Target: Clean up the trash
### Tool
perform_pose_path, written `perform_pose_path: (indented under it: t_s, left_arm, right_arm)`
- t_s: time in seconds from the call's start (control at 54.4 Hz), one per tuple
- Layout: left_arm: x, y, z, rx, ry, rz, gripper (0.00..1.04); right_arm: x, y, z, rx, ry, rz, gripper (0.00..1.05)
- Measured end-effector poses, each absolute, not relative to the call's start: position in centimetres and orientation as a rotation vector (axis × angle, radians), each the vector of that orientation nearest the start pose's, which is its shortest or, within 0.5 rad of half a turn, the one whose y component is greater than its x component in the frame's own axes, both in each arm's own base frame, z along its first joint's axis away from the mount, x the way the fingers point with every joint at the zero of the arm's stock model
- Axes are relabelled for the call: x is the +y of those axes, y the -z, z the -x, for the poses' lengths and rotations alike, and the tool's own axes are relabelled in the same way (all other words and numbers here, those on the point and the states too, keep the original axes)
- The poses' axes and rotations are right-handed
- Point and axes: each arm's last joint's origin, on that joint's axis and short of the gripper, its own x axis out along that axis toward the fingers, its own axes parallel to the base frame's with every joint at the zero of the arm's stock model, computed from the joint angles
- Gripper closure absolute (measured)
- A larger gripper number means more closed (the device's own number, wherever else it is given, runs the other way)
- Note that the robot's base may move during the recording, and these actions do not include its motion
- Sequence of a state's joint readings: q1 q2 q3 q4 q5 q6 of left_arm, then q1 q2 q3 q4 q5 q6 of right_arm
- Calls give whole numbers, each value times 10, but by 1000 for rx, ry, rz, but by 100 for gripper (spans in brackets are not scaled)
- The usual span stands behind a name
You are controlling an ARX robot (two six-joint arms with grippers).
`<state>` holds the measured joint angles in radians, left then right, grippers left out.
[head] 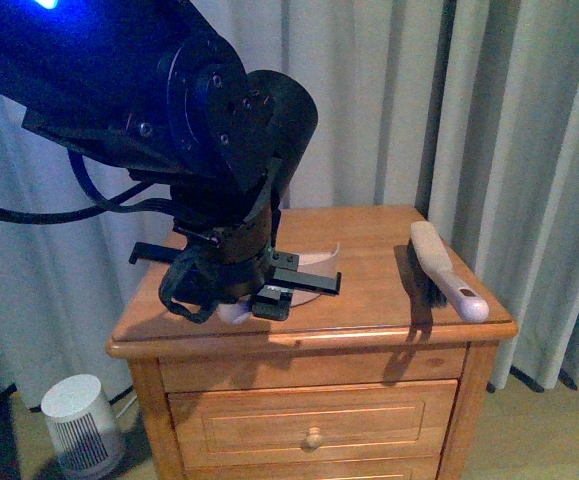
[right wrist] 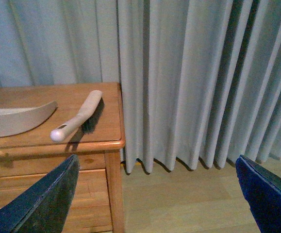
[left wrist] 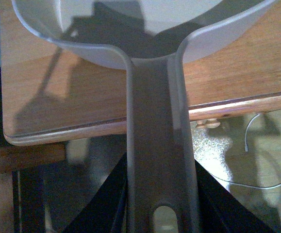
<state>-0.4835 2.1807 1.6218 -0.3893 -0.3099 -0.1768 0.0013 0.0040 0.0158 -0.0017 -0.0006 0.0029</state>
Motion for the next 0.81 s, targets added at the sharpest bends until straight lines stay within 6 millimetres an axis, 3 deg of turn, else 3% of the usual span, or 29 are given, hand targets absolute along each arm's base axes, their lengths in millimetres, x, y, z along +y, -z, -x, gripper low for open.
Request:
perform_pose_path:
  t_s: [0.202,0.368,0.607,0.809]
  left_arm:
    - [-205,-170,-415,820,87,-173,76]
    - [-195,-211,-402,619,109,-114,77]
    - [-158,-276,-368,342,95,-56,77]
    - [-118,-315,-317,81,46,-72,77]
  right_arm:
    - [0,-168,-97,-10,-2,-3,7]
    - [0,-168,-97,-10,-2,-3,7]
    - [0,-168,-97,-10,-2,-3,7]
    - [0,-168,-97,-10,-2,-2,7]
